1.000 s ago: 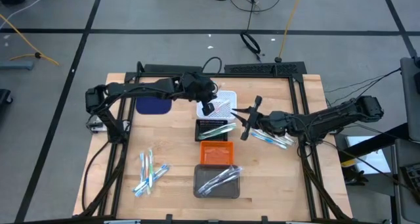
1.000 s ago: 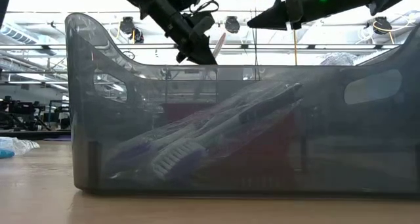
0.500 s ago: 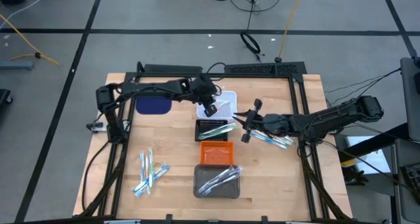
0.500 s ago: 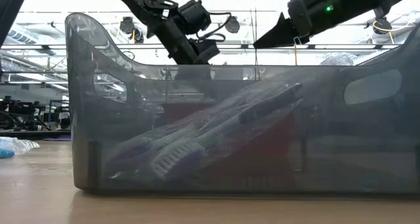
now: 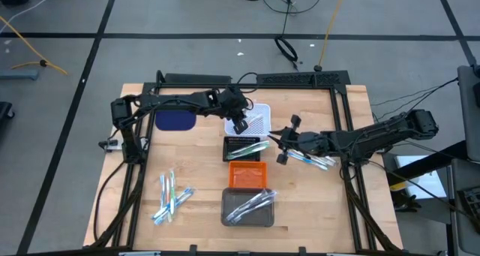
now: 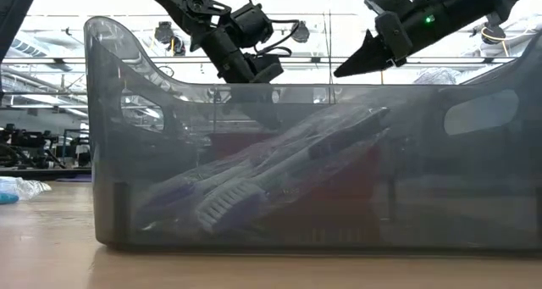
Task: Pick & Place Toothbrushes
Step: Put the orange toothbrush into the white basket, then put the blue toothbrush into the orange basket
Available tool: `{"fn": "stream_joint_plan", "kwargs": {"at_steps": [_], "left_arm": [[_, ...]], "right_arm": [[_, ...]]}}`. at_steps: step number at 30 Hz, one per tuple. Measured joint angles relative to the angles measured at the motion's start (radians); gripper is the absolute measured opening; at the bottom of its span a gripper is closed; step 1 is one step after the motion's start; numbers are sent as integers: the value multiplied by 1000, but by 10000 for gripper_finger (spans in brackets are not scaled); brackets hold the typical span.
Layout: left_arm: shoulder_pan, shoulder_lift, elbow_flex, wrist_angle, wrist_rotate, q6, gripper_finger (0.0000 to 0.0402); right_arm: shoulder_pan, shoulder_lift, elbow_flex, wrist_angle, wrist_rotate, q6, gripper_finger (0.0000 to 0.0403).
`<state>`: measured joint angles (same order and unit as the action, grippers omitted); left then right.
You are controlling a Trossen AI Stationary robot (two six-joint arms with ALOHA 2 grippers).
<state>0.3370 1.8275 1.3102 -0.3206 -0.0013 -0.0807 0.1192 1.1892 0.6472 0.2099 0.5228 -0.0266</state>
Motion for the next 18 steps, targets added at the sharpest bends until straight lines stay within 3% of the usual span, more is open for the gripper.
{"fn": "stream_joint_plan", "kwargs": {"at_steps": [9,18], "left_arm": [[2,0,0,11,-7,35,164],[-1,-5,0,29,-7,47,179]], "right_arm": [[0,0,0,-236,-9,160,55],[1,0,0,-506,-136,352,55]]}}
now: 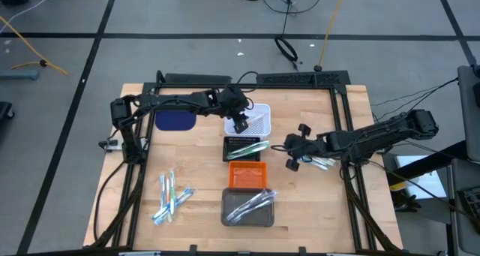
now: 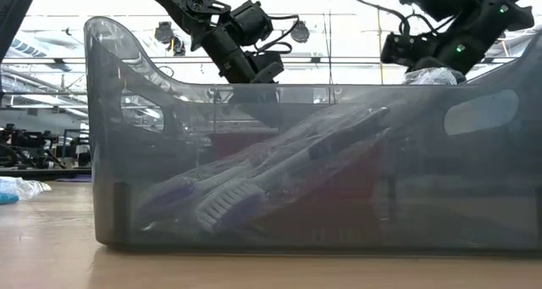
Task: Pick & Place Toothbrushes
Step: Put the blue toothbrush into the orange basket
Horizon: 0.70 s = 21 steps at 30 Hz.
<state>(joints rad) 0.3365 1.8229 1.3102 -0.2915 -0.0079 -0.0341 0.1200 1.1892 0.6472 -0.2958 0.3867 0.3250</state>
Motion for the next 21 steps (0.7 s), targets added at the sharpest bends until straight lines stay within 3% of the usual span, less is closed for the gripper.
{"fn": "stream_joint_plan", "kwargs": {"at_steps": [4,12,21], "left_arm": [[-4,0,0,6,0,7,180],[-4,0,0,4,0,6,180],[-22,-8,0,-7,10,6,179]], "right_arm": [[0,0,0,-71,-13,51,55],[0,0,0,-188,-157,142,55],[0,0,0,-292,-218,190,55]]}}
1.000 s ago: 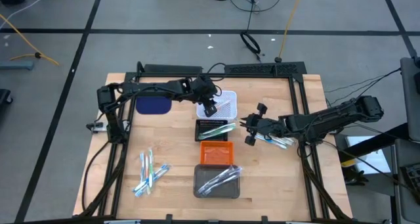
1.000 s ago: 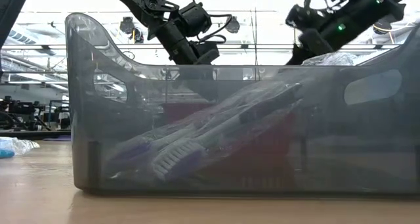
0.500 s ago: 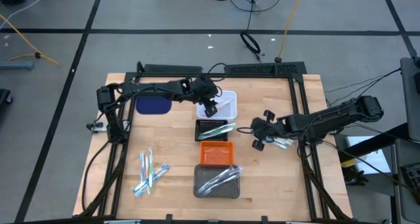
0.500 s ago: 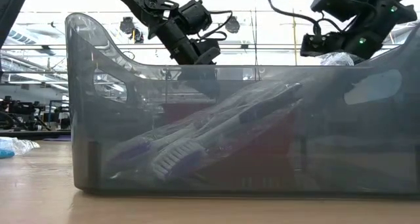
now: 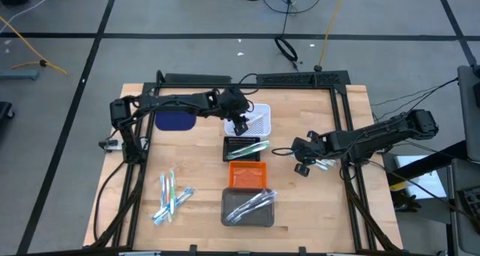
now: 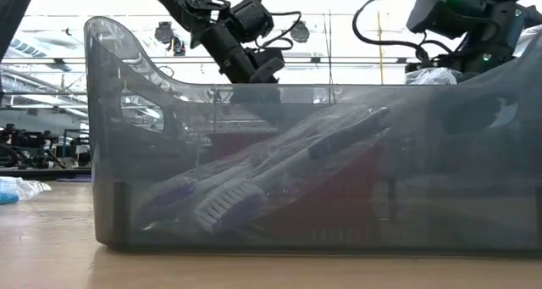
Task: Pick & Place Toothbrushes
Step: Put the blue toothbrush into the orange basket
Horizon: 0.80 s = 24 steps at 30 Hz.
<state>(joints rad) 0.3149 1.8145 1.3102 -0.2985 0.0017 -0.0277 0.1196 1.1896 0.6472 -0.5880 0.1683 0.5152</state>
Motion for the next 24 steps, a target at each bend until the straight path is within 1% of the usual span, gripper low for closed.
{"fn": "stream_joint_plan", "kwargs": {"at_steps": [3,11,16,18,20,24], "left_arm": [[-11,-21,0,-12,0,0,179],[-42,-80,0,-38,0,3,179],[-59,-95,0,-40,-1,23,179],[-64,-95,0,-44,-1,23,180],[-66,-95,0,-45,-2,23,179],[-69,-95,0,-45,-2,24,179]], "right_arm": [[0,0,0,-20,-40,12,62],[0,3,-76,-14,-43,53,103],[0,3,-119,-1,-43,73,113],[0,2,-128,9,-43,82,110],[0,1,-133,15,-43,87,98],[0,0,-134,16,-40,90,56]]}}
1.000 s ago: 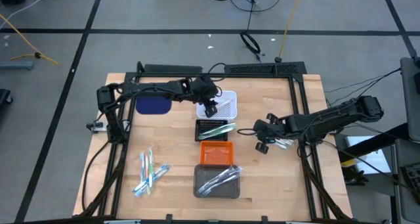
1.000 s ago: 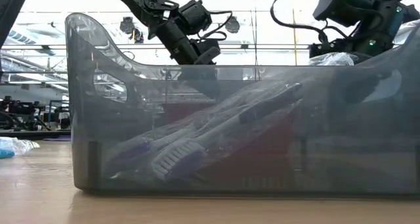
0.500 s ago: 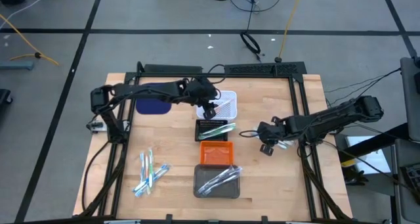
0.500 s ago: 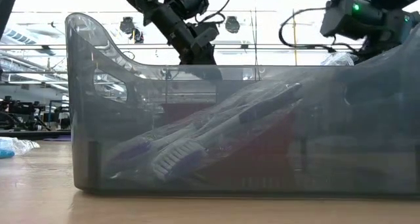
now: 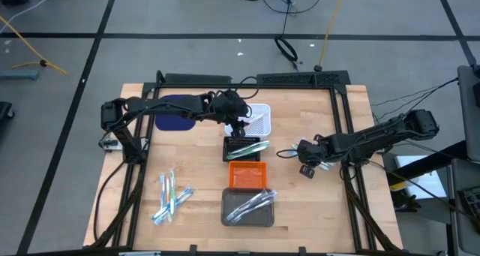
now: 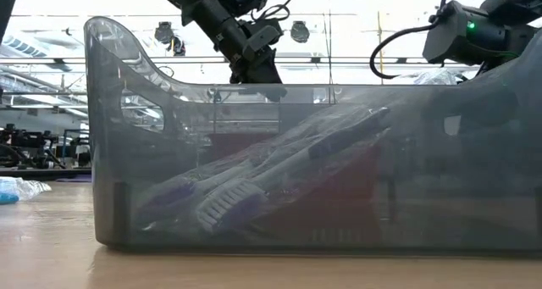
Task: Pick & Place Toothbrushes
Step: Put the blue toothbrush into the orange basket
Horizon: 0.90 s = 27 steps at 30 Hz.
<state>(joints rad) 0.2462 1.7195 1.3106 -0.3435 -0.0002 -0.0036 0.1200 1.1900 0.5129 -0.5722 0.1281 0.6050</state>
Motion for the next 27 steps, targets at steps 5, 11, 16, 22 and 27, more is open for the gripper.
{"fn": "stream_joint_plan", "kwargs": {"at_steps": [5,11,16,22,27], "left_arm": [[0,0,0,0,0,0,180],[0,0,0,0,0,0,180],[0,0,0,1,0,-1,179],[0,0,0,13,3,-5,180],[0,0,0,74,80,-1,179]], "right_arm": [[0,-6,-1,14,0,-10,12],[0,-41,38,14,1,-35,8],[0,-98,94,16,56,-98,8],[-1,-190,123,106,191,-179,8],[-1,-249,123,301,218,-310,8]]}}
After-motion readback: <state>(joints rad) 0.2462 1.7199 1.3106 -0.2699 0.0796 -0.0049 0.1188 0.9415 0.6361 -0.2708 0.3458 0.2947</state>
